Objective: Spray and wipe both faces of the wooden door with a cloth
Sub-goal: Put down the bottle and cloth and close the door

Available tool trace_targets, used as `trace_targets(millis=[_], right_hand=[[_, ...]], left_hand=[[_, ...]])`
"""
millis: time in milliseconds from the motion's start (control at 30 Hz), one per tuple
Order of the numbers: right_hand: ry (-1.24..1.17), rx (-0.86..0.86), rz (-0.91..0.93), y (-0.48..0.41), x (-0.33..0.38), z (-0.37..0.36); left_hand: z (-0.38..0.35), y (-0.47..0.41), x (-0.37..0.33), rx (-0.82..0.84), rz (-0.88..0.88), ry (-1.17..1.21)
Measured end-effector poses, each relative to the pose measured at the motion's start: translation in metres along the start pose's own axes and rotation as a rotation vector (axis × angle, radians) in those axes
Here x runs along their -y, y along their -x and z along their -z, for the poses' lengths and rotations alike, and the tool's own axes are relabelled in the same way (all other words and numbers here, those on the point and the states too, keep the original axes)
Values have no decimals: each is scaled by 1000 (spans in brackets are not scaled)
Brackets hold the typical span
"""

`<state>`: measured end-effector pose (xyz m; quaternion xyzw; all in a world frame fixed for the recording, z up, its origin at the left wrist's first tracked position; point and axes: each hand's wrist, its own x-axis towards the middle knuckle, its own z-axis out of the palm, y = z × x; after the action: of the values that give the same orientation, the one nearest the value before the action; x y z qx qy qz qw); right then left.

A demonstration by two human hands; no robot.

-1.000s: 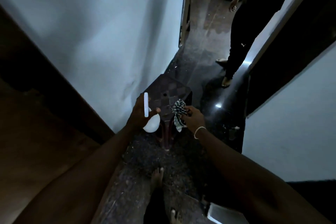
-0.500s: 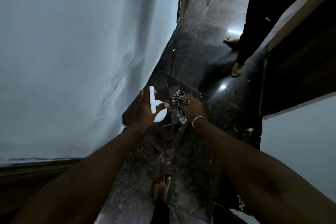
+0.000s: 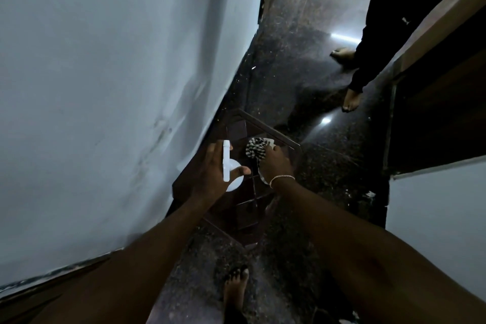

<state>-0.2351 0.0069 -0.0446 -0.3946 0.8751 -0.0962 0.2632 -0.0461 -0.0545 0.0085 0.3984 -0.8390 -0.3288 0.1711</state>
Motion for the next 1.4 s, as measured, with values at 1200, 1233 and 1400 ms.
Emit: trace_targets(millis=[1200,1233,1400], right_hand=[[166,-303,567,354,68,120],[165,-305,595,373,73,120],[253,-291,728,473,103,108]], left_hand=[[187,302,-154,-304,95,-607],[195,326,-160,-316,138,-613],[238,452,-180,-408,333,-650]])
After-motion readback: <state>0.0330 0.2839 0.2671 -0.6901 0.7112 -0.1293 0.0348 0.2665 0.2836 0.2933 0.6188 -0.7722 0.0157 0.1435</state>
